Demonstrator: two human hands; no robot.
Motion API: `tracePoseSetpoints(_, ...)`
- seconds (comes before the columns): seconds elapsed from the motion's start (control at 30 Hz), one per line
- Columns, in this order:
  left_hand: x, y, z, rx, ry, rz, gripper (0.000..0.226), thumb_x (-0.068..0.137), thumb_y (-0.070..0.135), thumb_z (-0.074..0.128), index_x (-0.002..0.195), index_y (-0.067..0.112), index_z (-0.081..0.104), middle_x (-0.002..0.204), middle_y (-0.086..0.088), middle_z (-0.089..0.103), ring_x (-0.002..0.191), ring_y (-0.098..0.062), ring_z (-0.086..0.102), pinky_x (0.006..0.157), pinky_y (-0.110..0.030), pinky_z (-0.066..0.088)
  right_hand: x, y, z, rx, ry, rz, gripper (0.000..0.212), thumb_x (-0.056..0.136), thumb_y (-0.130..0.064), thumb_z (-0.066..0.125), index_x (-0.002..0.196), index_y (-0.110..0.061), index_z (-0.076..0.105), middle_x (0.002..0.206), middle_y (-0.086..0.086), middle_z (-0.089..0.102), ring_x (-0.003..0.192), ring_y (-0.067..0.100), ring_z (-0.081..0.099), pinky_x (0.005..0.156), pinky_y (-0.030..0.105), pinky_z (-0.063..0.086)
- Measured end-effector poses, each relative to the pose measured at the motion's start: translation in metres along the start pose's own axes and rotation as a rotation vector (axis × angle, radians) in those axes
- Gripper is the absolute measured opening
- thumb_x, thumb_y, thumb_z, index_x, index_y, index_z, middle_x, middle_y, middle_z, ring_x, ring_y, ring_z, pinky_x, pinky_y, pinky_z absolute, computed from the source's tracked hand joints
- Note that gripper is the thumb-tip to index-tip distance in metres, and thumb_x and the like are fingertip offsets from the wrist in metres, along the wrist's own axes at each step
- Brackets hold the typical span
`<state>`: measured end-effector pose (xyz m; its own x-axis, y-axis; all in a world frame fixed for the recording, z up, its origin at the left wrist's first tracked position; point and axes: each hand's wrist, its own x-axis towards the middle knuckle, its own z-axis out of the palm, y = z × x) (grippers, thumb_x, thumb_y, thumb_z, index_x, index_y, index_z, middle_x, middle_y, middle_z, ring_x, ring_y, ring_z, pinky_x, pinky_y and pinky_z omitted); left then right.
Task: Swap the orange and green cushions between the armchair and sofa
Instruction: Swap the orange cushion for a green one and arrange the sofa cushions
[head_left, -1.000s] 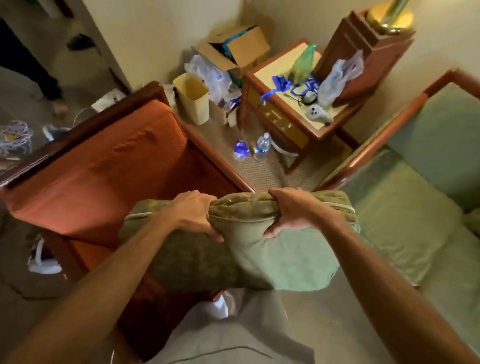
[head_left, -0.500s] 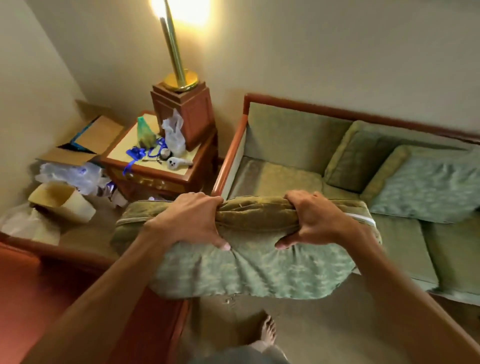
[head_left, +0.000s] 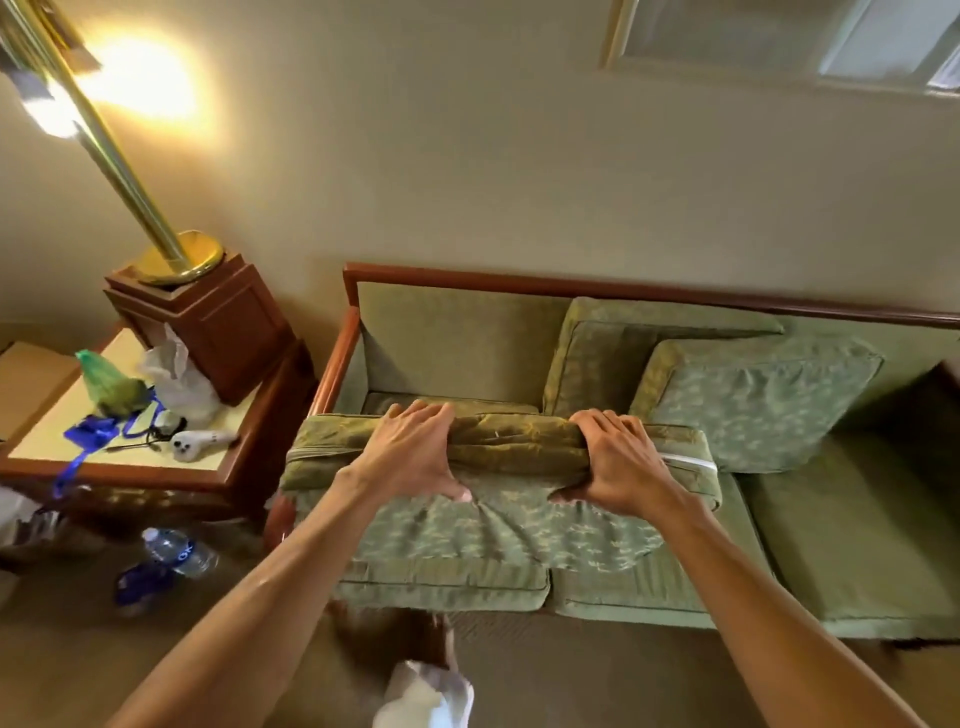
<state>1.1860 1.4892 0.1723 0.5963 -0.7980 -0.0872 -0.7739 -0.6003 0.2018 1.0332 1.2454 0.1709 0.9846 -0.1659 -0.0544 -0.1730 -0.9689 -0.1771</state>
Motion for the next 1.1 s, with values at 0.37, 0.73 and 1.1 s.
tracePoseSetpoints(0.37,0.157,-0.002,0.148,0.009,-0.209,-0.124,0.12,0.064,0.067,0.079,0.153,0.009,0.023,0.154,-0.006,0.036,0.142,-0.028,0.031,0.121,-0.044,0.016,0.083,0.119,0.119,-0.032,-0.335,0.346,0.103,0.076,-0.028,0.08,0.154,-0.021,0.013,0.158,0.003,0.024,0.147,0.024,0.02,0.117,0.052,0.02)
tracePoseSetpoints(0.73,0.21,0.029,0.149,0.036,-0.327,-0.282,0.135,0.065,0.053,0.085,0.157,0.016,-0.008,0.164,-0.019,0.001,0.151,-0.041,-0.003,0.119,-0.058,-0.012,0.076,0.231,0.113,0.162,-0.416,0.466,0.109,0.07,-0.009,0.076,0.152,-0.025,0.007,0.158,0.007,0.008,0.144,0.033,0.016,0.107,0.044,0.04)
tracePoseSetpoints(1.1,0.294,0.235,0.138,-0.062,-0.162,0.021,0.143,0.06,0.051,0.088,0.156,0.025,-0.014,0.148,-0.005,0.036,0.134,-0.029,0.036,0.119,-0.052,0.016,0.088,0.274,0.025,0.131,-0.327,0.182,0.089,0.063,-0.042,0.072,0.142,-0.027,0.033,0.129,-0.003,0.041,0.122,0.025,0.041,0.105,0.042,0.033)
